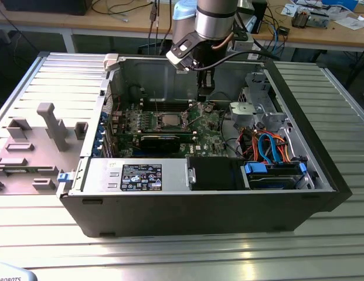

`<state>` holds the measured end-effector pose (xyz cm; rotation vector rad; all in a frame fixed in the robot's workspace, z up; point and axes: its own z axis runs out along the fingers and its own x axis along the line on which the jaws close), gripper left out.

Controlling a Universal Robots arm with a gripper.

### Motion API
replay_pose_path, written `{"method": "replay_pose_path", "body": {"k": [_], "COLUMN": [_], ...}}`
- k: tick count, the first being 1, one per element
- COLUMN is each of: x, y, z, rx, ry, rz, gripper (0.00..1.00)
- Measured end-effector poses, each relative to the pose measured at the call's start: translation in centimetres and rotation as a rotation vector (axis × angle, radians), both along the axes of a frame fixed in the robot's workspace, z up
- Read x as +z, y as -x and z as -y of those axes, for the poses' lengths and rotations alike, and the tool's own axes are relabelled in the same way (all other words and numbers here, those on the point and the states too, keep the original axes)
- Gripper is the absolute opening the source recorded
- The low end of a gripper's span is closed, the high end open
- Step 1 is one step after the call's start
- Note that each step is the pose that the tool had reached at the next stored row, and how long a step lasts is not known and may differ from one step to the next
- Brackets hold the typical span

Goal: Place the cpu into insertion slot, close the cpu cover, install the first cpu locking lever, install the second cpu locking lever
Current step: 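Close the cpu cover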

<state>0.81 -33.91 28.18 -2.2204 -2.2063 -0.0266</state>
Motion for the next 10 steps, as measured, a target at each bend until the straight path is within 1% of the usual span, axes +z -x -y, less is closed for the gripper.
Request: {"method": "replay_pose_path", "body": {"k": [10], "x": [-0.02], "y": [-0.43], "z": [0.00], "rx": [0.000], "ry": [-0.0001], "rz": [0.0000], "gripper": [0.16]}}
